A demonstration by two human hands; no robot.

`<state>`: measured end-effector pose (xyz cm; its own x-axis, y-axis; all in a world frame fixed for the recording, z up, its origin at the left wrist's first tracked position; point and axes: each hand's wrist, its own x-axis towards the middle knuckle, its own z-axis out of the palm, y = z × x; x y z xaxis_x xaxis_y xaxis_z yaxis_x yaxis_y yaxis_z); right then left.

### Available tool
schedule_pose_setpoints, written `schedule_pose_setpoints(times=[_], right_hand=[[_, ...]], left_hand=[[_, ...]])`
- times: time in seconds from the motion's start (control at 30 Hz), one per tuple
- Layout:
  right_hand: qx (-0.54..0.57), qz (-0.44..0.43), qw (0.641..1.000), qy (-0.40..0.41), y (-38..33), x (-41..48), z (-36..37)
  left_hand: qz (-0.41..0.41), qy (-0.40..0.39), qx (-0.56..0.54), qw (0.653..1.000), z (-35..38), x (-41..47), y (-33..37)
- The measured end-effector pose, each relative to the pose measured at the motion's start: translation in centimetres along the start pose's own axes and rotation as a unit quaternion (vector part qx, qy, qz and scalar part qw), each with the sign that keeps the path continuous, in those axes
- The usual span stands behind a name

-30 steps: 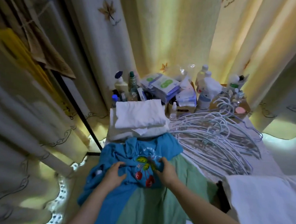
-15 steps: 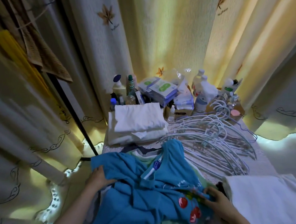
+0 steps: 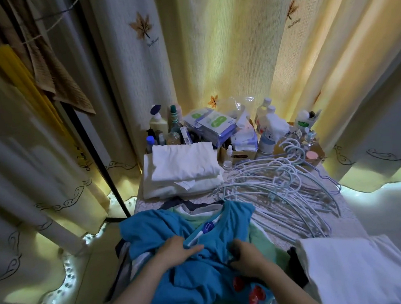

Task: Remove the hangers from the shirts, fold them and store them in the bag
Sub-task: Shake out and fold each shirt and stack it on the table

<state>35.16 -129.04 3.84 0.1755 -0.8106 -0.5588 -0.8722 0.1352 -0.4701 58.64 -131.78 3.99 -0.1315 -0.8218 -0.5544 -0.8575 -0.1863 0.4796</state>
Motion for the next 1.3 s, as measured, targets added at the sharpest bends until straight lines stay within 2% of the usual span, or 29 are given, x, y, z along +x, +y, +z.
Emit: schedule_pose_setpoints(times=[0.07,0.1,0.17,0.23,0.3,0.37,0.5,0.6,0.67,0.73,0.8,0.87,0.93,1.03,1.1,1.13,1.17,1.23,1.3], right_hand=[[-0.043,-0.025,0.997,-0.053,0.1,-0.4,-1.3],[-0.055,-0.031,0.997,-0.051,0.1,-0.6,-2.3],[-0.046,-0.056,0.997,0.028,-0.5,-0.6,-5.0],[-0.037,-0.138,0.985,0.092,-2.3,-0.9,-7.9],[-0.073,-0.243,0.965,0.062,-5.3,-1.3,-10.2],[-0.109,-0.287,0.951,0.024,-7.9,-1.3,-11.8],[-0.175,-0.316,0.932,0.026,-9.3,-1.3,-14.8],[-0.28,-0.273,0.92,0.001,-7.1,-1.3,-16.4],[-0.305,-0.231,0.924,-0.016,-5.1,-1.5,-17.1],[-0.232,-0.223,0.947,-0.011,-3.5,-2.0,-18.1],[-0.048,-0.24,0.97,-0.014,-2.9,-3.0,-19.6],[0.173,-0.258,0.951,0.005,-3.1,-4.5,-21.7],[0.287,-0.273,0.915,0.08,-3.8,-6.1,-24.4],[0.312,-0.326,0.866,0.213,-5.7,-8.8,-28.7],[0.293,-0.369,0.836,0.28,-6.7,-10.6,-31.3],[0.268,-0.375,0.839,0.29,-6.8,-11.5,-32.3],[0.237,-0.369,0.856,0.273,-6.8,-12.1,-33.0],[0.188,-0.325,0.906,0.194,-6.5,-12.6,-33.2],[0.2,-0.259,0.925,0.192,-6.3,-11.9,-31.8]], left_hand=[[0.007,0.042,0.017,0.999,0.8,0.0,0.8],[0.018,0.051,-0.017,0.998,0.6,0.0,1.1],[0.069,0.038,-0.102,0.992,-0.9,-0.3,1.8],[0.164,0.033,-0.135,0.977,-3.3,-1.5,3.5],[0.232,0.043,-0.136,0.962,-5.7,-2.9,5.5],[0.268,0.05,-0.127,0.954,-8.1,-4.4,7.2],[0.289,0.06,-0.156,0.943,-12.0,-6.7,7.4],[0.293,0.085,-0.189,0.933,-14.3,-8.8,6.9],[0.296,0.111,-0.206,0.926,-15.9,-10.0,6.8],[0.299,0.137,-0.214,0.92,-17.5,-10.7,6.9],[0.297,0.17,-0.21,0.916,-19.3,-11.0,6.9],[0.289,0.208,-0.205,0.912,-21.2,-11.1,7.0],[0.285,0.245,-0.196,0.906,-23.2,-10.9,7.3],[0.285,0.273,-0.187,0.9,-26.0,-11.4,8.5],[0.305,0.253,-0.21,0.894,-27.0,-12.2,9.6],[0.307,0.247,-0.229,0.89,-27.3,-12.4,10.0],[0.3,0.248,-0.244,0.888,-27.3,-12.5,10.2],[0.263,0.262,-0.264,0.89,-26.7,-11.8,10.5],[0.224,0.294,-0.306,0.877,-24.9,-10.4,10.7]])
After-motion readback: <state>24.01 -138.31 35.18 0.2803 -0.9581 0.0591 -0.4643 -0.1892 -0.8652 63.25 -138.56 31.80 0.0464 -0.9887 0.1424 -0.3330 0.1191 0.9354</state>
